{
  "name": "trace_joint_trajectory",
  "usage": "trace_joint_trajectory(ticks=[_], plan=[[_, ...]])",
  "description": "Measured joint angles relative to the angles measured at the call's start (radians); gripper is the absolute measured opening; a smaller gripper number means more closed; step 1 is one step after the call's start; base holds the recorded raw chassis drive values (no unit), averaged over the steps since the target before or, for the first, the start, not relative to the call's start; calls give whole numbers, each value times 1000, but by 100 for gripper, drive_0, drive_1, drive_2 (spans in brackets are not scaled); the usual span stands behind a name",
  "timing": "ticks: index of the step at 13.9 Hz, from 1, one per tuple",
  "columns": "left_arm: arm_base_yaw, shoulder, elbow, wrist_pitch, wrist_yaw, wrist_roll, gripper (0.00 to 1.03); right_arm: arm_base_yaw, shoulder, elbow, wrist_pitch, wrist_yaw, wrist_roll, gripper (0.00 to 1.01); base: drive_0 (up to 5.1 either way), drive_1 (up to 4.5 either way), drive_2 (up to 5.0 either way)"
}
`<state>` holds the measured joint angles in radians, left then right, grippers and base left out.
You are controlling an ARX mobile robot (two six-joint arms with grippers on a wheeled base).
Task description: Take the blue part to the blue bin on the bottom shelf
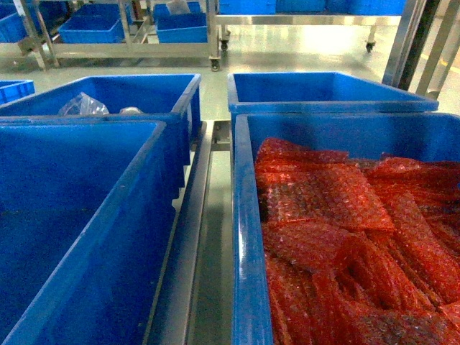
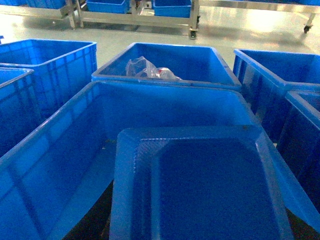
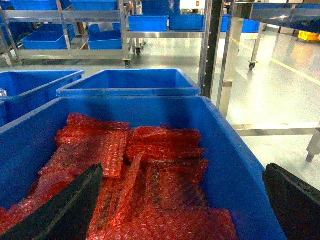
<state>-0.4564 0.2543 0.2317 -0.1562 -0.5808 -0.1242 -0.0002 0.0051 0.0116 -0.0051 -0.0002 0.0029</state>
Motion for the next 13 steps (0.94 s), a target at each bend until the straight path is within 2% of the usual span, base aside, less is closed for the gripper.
trace_joint_trajectory(ticks=[13], plan=[[0, 0, 0, 0, 0, 0, 43, 0, 0, 0, 0, 0, 0, 98, 0, 0, 0]])
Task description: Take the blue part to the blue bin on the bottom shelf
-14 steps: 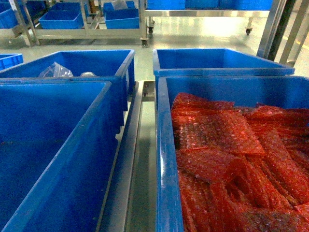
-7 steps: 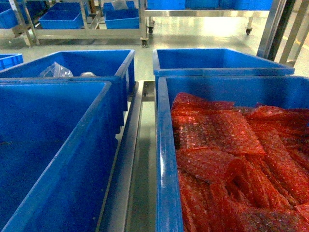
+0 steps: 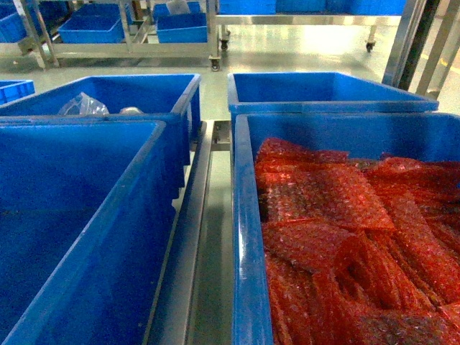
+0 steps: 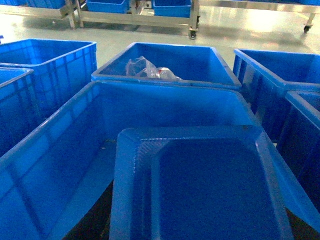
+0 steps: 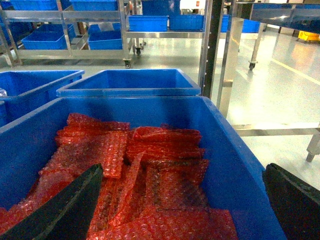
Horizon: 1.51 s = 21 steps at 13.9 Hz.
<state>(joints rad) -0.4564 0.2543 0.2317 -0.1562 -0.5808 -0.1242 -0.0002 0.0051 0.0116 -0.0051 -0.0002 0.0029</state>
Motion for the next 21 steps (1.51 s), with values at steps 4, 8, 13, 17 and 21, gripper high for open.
trace_joint_trajectory(ticks=[4, 8, 13, 17, 21], plan=[[0, 0, 0, 0, 0, 0, 43, 0, 0, 0, 0, 0, 0, 98, 0, 0, 0], [0, 0, 0, 0, 0, 0, 43, 0, 0, 0, 0, 0, 0, 98, 0, 0, 0], [0, 0, 0, 0, 0, 0, 43, 0, 0, 0, 0, 0, 0, 98, 0, 0, 0], [0, 0, 0, 0, 0, 0, 43, 0, 0, 0, 0, 0, 0, 98, 0, 0, 0], [-16, 17, 18, -67, -46, -29, 43, 0, 0, 0, 0, 0, 0, 98, 0, 0, 0]])
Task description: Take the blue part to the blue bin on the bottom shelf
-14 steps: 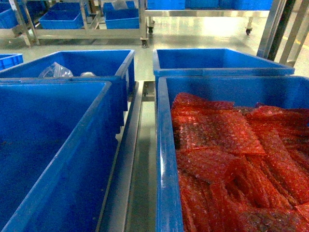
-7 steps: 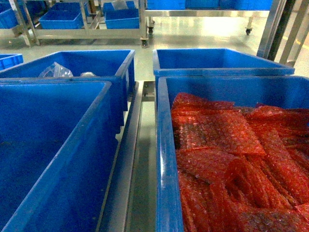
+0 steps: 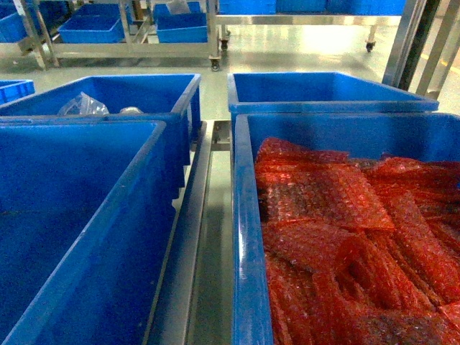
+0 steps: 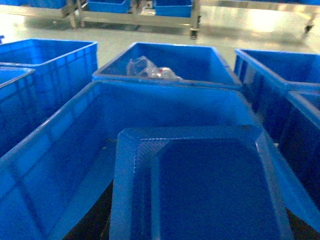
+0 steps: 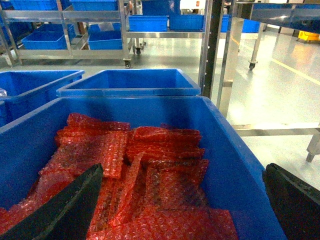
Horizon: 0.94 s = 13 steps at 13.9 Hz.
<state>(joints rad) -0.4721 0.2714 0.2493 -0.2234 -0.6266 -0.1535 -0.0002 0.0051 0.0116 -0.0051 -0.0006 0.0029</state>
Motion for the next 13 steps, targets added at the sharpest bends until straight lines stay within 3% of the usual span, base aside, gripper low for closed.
trace_joint_trajectory(ticks=[1, 2, 3, 4, 5, 6, 7, 8, 9, 11, 12, 13], plan=[[-84, 138, 90, -230, -261, -118, 43, 0, 0, 0, 0, 1, -1, 98, 0, 0, 0], [-114, 274, 151, -356, -463, -254, 43, 0, 0, 0, 2, 0, 0, 98, 0, 0, 0], [-113, 320, 149, -432, -609, -368, 43, 0, 0, 0, 0, 2, 0, 98, 0, 0, 0], [-100, 273, 125, -378, -705, -424, 43, 0, 0, 0, 5, 0, 0, 98, 0, 0, 0], [-74, 210, 113, -262, -713, -408, 43, 0, 0, 0, -1, 0, 0, 98, 0, 0, 0], [-18, 161, 72, -106, -657, -336, 43, 0, 0, 0, 0, 1, 0, 98, 0, 0, 0], [107, 188, 24, 76, -540, -220, 43, 0, 0, 0, 0, 0, 0, 98, 0, 0, 0], [246, 289, 8, 264, -380, -112, 43, 0, 0, 0, 0, 0, 0, 98, 0, 0, 0], [381, 408, 10, 444, -208, -41, 43, 0, 0, 0, 0, 0, 0, 98, 0, 0, 0], [559, 639, 47, 702, 44, -11, 43, 0, 0, 0, 0, 0, 0, 98, 0, 0, 0], [626, 787, 105, 816, 193, -24, 43, 0, 0, 0, 0, 0, 0, 98, 0, 0, 0], [655, 892, 153, 874, 293, -34, 43, 0, 0, 0, 0, 0, 0, 98, 0, 0, 0]])
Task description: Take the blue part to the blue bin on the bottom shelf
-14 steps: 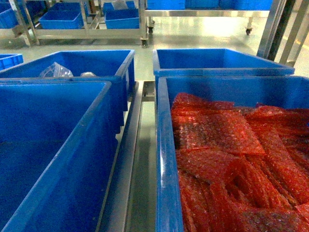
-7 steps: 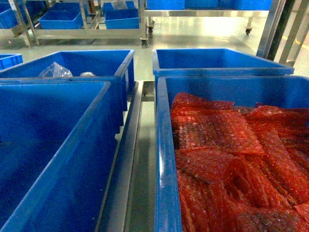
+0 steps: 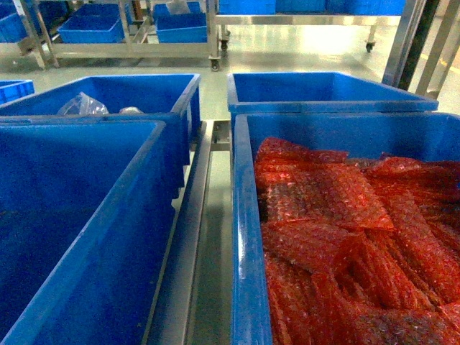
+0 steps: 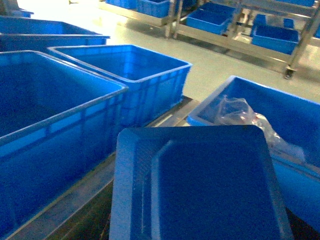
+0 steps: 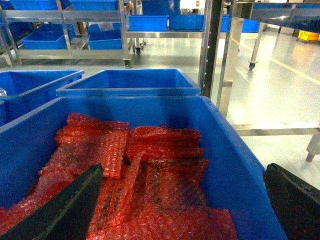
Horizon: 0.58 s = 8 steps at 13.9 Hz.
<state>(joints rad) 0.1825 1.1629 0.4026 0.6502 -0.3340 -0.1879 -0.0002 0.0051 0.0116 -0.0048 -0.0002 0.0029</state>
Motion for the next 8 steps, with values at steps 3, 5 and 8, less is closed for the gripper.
trace_joint_trajectory(ticks=[3, 5, 8], plan=[[-11, 39, 17, -14, 92, -20, 70, 0, 0, 0, 0, 0, 0, 98, 0, 0, 0], [-8, 37, 17, -14, 91, -21, 99, 0, 0, 0, 0, 0, 0, 98, 0, 0, 0], [24, 43, -20, 144, 294, 44, 86, 0, 0, 0, 0, 0, 0, 98, 0, 0, 0]])
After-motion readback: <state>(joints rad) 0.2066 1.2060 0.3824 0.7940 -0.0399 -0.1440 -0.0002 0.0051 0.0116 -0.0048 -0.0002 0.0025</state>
